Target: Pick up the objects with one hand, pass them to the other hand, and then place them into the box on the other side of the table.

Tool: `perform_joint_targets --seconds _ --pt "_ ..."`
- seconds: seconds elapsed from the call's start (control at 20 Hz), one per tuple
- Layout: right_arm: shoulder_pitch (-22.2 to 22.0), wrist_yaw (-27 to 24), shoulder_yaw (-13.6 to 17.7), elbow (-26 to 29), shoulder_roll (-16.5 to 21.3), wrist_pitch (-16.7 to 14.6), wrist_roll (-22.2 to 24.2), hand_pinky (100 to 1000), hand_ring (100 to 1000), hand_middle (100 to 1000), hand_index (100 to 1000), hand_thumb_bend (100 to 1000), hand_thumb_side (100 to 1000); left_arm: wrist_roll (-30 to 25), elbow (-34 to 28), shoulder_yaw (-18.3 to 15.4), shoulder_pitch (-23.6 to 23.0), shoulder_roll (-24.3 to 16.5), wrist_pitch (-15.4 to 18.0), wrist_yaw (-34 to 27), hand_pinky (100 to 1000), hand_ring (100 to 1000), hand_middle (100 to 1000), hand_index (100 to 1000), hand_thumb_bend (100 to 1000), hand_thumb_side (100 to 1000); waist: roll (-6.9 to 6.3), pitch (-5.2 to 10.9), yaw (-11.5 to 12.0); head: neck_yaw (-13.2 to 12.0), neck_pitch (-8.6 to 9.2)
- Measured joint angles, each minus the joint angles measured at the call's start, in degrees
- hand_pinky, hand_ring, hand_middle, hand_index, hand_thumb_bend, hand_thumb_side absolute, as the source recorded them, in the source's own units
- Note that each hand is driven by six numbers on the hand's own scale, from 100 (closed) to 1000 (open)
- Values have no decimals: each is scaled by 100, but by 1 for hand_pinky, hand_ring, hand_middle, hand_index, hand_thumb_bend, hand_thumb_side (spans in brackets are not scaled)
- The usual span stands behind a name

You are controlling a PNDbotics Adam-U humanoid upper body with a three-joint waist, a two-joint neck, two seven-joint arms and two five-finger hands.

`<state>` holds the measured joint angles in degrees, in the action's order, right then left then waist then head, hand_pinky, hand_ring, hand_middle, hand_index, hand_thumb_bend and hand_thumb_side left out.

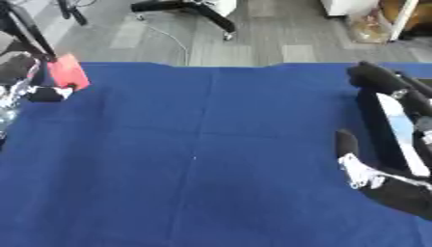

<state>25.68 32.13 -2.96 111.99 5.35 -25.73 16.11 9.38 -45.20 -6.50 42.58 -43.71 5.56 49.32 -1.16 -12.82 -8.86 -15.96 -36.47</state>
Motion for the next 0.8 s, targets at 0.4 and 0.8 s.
perform_joint_targets --seconds 0.4,0.8 --pt "141 -195 -271 -107 53 -169 26 850 842 858 979 181 461 -259 -2415 34 -969 418 124 -2134 362 322 287 406 469 309 0 408 406 573 -380" --pt "591 -501 -741 -662 53 -608 93 863 868 908 996 303 553 -1206 -4382 341 -1544 1970 -55 -3801 394 344 306 421 492 284 2 649 610 1101 -680"
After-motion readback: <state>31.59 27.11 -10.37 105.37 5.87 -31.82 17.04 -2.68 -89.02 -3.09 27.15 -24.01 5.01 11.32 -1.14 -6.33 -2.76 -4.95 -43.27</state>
